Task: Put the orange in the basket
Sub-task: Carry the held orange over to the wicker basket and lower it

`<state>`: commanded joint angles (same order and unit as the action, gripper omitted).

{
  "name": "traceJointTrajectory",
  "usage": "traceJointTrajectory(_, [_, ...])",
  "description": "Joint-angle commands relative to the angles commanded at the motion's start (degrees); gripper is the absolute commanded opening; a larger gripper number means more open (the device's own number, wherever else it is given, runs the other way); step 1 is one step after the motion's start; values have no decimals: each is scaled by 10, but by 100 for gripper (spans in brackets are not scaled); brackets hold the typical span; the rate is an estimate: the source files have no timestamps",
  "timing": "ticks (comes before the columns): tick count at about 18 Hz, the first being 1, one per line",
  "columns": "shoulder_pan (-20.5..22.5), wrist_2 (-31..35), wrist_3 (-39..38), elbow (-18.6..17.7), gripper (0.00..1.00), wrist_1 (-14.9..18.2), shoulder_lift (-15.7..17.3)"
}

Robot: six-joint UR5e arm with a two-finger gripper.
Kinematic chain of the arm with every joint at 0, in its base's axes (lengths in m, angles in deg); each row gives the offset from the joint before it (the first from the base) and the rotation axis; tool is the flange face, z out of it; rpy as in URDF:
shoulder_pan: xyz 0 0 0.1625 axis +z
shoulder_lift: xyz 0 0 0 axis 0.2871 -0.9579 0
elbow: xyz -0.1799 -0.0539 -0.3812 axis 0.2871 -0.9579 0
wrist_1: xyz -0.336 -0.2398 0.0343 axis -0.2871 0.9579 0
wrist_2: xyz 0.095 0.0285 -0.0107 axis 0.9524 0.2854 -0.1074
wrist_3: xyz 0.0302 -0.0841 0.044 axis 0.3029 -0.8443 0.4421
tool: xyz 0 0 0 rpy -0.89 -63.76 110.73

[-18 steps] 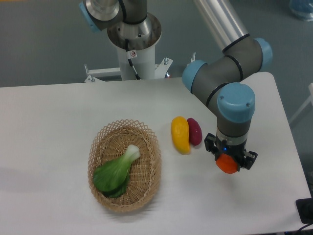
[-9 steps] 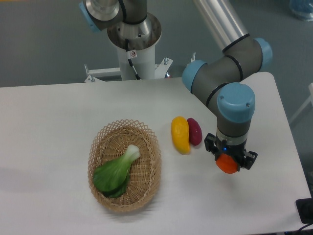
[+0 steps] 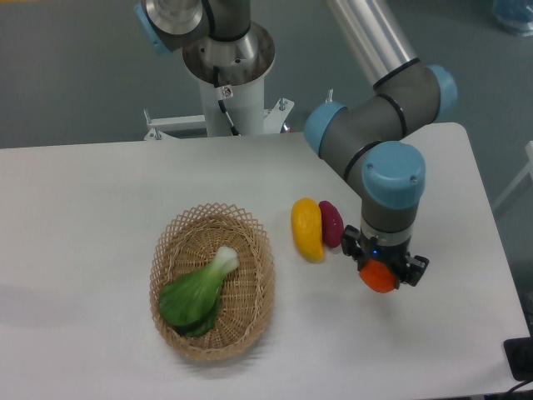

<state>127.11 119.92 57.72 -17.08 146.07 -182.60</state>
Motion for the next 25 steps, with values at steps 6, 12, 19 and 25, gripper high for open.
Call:
traceJointTrajectory(6, [-47,9,-32,6,72,4,-1])
traceJointTrajectory(12, [-120,9,-89,-8,72,18,18])
traceJointTrajectory(19, [-197,9,-190,19,72,14,-6])
traceJointTrajectory(25, [-243,8,-236,43,75,18,-40])
